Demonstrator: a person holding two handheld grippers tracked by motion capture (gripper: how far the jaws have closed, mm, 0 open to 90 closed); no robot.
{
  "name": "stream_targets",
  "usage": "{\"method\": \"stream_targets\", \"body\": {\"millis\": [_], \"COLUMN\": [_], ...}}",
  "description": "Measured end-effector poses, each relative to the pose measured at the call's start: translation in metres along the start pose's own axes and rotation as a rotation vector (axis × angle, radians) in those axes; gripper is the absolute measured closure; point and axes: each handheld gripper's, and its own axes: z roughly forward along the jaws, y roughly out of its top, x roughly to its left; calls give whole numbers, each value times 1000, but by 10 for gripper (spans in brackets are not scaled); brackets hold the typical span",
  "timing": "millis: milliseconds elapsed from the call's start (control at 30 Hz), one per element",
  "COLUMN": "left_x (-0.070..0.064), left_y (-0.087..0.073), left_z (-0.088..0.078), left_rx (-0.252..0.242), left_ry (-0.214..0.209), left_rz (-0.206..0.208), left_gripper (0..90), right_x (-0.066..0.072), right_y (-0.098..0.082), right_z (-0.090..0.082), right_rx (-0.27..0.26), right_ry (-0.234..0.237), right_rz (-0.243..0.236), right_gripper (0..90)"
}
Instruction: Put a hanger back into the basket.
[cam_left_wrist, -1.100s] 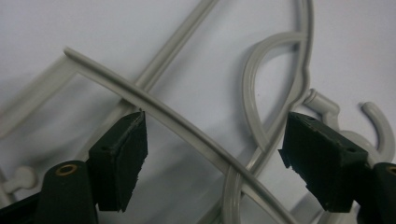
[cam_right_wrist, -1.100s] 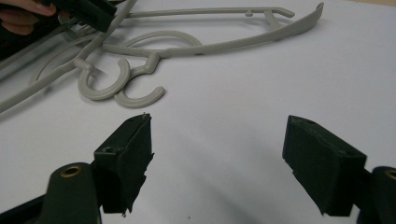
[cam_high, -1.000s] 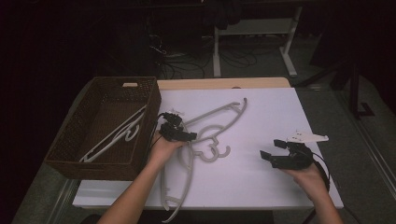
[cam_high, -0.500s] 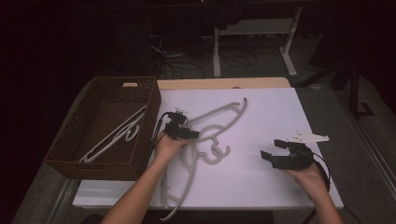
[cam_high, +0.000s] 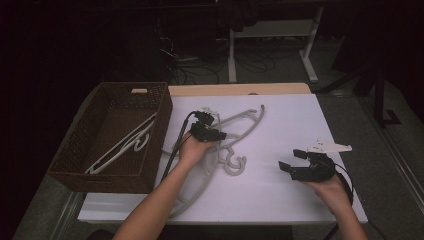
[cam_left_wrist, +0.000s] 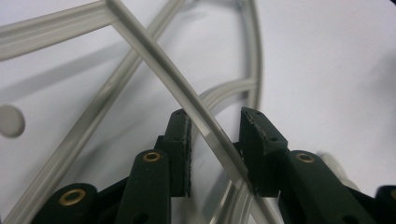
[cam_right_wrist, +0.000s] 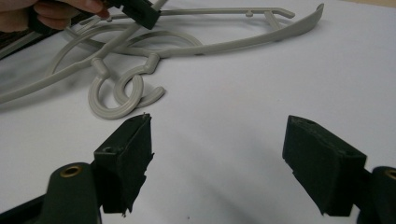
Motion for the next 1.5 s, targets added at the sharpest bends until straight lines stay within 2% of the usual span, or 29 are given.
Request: {"method": "stream_targets", "body": {"millis": [133,300,467,533,600,733,867,933,1100,1200,1267,1333,1500], "left_x": [-11,-31,-50,-58,-61,-62,-60,-60,-53,-49,-47,-47,-45], "left_y": [10,20,26,27,26,26,28,27,15,-1,-15,-28,-57], "left_z": [15,34,48,54,57,59,46,36,-3,-26,-39,-47,-56], "left_rx": [16,27,33,41,55,45,28,16,-13,-27,-15,-4,30], "left_ry": [-22,-48,-82,-85,-82,-70,-76,-82,-110,-133,-135,-143,-151], "left_rz": [49,103,145,176,196,203,221,236,258,259,276,296,315], "left_gripper": [674,702,719,718,710,611,500,474,426,422,422,424,463], "right_x": [0,-1,-1,-1,-1,-1,0,0,-1,0,1,1,1], "right_y": [0,0,0,0,0,0,0,0,-1,0,0,0,0], "right_z": [0,-1,-1,-1,-2,-3,-3,-3,-3,-3,-3,-3,-2], "right_rx": [0,-3,-4,-5,-9,-9,-9,-10,-7,-7,-6,-7,-4], "right_ry": [0,1,4,3,4,4,5,4,5,4,6,6,4], "right_rz": [0,0,-1,-2,0,0,0,2,1,-2,-1,-4,-4], "right_gripper": [233,233,233,233,233,234,233,234,233,234,233,234,233]}}
